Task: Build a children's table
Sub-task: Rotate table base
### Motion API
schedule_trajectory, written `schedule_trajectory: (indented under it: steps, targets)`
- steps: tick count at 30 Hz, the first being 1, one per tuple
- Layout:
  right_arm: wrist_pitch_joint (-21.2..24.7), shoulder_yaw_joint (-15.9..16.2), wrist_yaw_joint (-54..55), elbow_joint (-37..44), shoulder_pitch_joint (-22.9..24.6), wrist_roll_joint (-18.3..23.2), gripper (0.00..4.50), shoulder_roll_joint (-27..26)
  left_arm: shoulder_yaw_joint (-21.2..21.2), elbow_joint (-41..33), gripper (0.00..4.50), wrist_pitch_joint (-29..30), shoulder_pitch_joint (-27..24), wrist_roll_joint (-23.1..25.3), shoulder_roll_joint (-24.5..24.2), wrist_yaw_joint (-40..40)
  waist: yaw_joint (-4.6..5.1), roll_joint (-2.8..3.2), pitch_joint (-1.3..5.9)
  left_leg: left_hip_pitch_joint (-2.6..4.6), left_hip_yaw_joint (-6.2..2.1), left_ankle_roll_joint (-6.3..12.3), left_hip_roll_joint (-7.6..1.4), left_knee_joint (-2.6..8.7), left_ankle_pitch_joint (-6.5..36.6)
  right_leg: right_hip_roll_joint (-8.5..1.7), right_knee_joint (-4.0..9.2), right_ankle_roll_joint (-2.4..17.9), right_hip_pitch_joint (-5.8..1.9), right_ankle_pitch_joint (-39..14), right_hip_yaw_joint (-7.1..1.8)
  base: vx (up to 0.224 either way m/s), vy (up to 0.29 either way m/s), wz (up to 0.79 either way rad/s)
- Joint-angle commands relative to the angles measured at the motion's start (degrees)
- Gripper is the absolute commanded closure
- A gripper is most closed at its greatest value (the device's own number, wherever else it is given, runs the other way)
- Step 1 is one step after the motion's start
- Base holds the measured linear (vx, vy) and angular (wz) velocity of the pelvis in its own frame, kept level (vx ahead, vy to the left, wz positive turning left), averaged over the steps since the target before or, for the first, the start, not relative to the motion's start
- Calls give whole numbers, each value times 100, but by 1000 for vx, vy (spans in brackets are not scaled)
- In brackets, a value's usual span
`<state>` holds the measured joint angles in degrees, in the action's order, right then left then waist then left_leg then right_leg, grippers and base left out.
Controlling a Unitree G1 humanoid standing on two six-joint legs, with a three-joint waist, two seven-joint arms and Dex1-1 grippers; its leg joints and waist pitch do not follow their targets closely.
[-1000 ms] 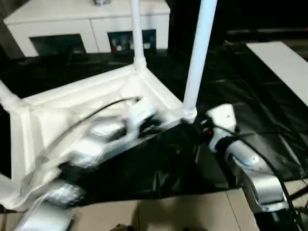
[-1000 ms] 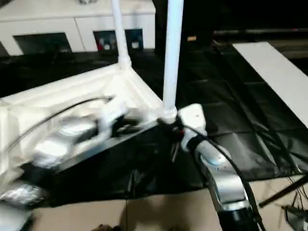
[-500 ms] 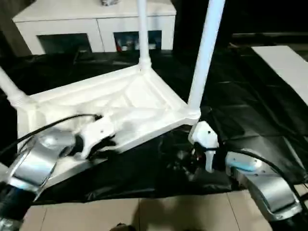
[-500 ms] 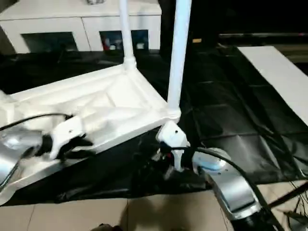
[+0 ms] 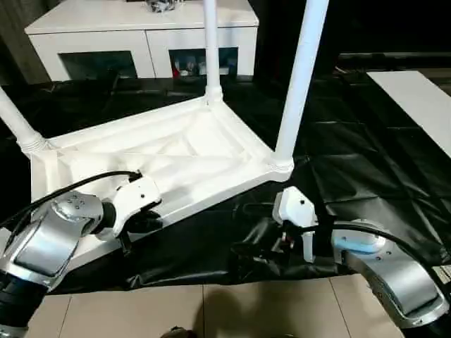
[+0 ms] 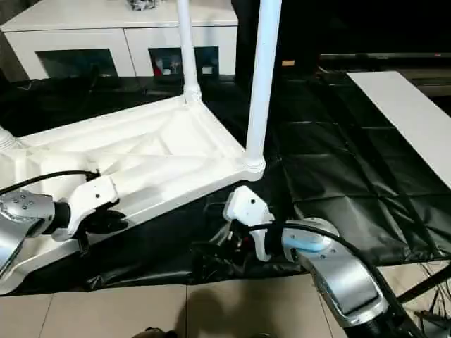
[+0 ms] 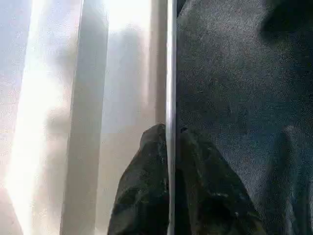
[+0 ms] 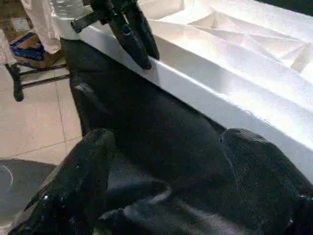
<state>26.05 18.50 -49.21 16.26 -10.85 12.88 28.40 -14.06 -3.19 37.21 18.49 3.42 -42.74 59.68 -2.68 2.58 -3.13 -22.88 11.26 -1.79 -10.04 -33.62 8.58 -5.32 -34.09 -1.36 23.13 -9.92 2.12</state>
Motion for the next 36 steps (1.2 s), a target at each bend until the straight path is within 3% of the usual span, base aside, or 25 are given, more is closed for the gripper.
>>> schedule_trajectory:
  steps: [1,10,14,16,19,21,22,24,25,26,27,28,29,30,31,32,33,34,35,36]
  targets:
    - [30,20,-28,141,2,18,71,63,-114,4,428,-7,66,9,-82,61,4,7,325,258,-224,-321,-255,498,2929,-240,503,763,-46,-2659,-174,0,0,0]
    - [31,29,4,141,5,-25,71,57,-198,234,440,-275,153,113,-45,-58,-9,20,337,264,-208,-301,-251,486,2869,-233,481,869,-54,-2390,-179,0,0,0]
    - [-1,14,35,111,-5,-55,71,51,-263,394,440,-707,232,211,-17,-109,-28,11,326,278,-217,-330,-251,485,2989,-246,508,787,-49,-2650,-178,0,0,0]
    - [-32,-3,75,46,-58,-80,71,26,-321,603,440,-1153,387,278,113,-211,-49,-18,319,302,-224,-349,-250,477,3077,-254,538,700,-24,-2916,-174,0,0,0]
    - [-46,-1,83,-1,-110,-95,71,4,-472,981,440,-1646,672,484,276,-417,-67,-9,297,370,-227,-381,-240,447,3305,-251,614,578,44,-3300,-161,-18,0,2]
    - [-57,6,100,-30,-136,-112,71,-17,-623,1460,440,-2194,1004,696,487,-696,-58,-3,275,413,-253,-423,-217,435,3584,-231,677,390,66,-3685,-103,-56,6,4]
    - [-57,6,100,-30,-136,-112,71,-17,-623,1460,440,-2194,1004,696,487,-696,-58,-3,275,413,-253,-423,-217,435,3584,-231,677,390,66,-3685,-103,-54,12,0]
    - [-68,8,135,-46,-150,-134,71,-43,-806,1942,440,-2823,1377,918,733,-985,-16,39,268,391,-318,-493,-228,475,3852,-242,687,295,-1,-3808,-15,-58,21,-7]
    - [-70,7,151,-49,-154,-142,71,-53,-866,2108,440,-3029,1507,971,832,-1060,18,70,268,380,-356,-517,-240,515,4062,-225,691,267,-57,-3756,56,-60,34,-13]
    - [-79,3,199,-47,-149,-170,71,-64,-963,2449,440,-3378,1748,1052,1064,-1195,39,104,232,396,-378,-533,-257,568,4376,-176,730,265,-62,-3674,137,-68,40,-7]
    - [-82,-2,226,-41,-143,-183,71,-65,-1021,2654,440,-3612,1885,1104,1210,-1263,38,158,217,443,-378,-590,-302,657,4784,-108,693,329,-108,-3405,271,-68,40,-7]
    - [-76,-12,254,-35,-136,-195,71,-65,-1054,2749,440,-3696,1961,1120,1307,-1289,39,171,206,371,-365,-608,-350,788,4993,-51,578,383,-205,-3118,335,-54,31,-1]
    - [-73,-16,264,-33,-133,-199,71,-65,-1065,2794,440,-3735,1991,1127,1344,-1300,-127,248,242,4,-285,-696,-511,1205,5336,-3,-292,595,-601,-1991,291,-105,4,6]
    - [-70,-25,282,-32,-127,-206,71,-65,-1085,2895,440,-3821,2059,1139,1431,-1331,-325,206,219,-228,-142,-651,-549,1417,5377,68,-691,534,-684,-1636,226,-105,4,6]
    - [-70,-37,295,-33,-119,-207,71,-64,-1104,3012,440,-3918,2145,1144,1550,-1385,-386,3,325,217,168,-690,-331,1062,4188,-63,-395,454,-209,-2552,-128,-54,-66,16]
    - [-68,-56,323,-37,-107,-217,71,-64,-1148,3311,440,-4200,2331,1169,1776,-1520,-316,-268,347,746,-218,-350,-32,-478,2152,-849,808,547,446,-4720,-477,2,-103,20]
    - [-66,-63,338,-38,-103,-223,71,-65,-1166,3415,440,-4310,2396,1182,1850,-1576,-428,-182,331,254,-521,15,119,-466,361,-717,761,625,-20,-4925,-706,2,-103,20]
    - [-68,-68,350,-43,-101,-231,71,-68,-1170,3510,440,-4390,2441,1186,1904,-1611,-450,-143,277,140,-537,-19,49,-345,213,-692,695,665,-131,-4780,-581,0,0,0]
    - [-75,-86,401,-76,-104,-267,71,-91,-1175,3935,440,-4730,2639,1228,2107,-1793,-449,-4,303,68,-512,-353,-201,151,1010,-299,350,759,-146,-3422,-307,0,0,0]
    - [-76,-89,411,-84,-106,-274,71,-97,-1175,4024,440,-4798,2678,1238,2144,-1831,-414,31,324,179,-498,-487,-240,237,1766,-77,261,753,-26,-2863,-245,0,0,0]
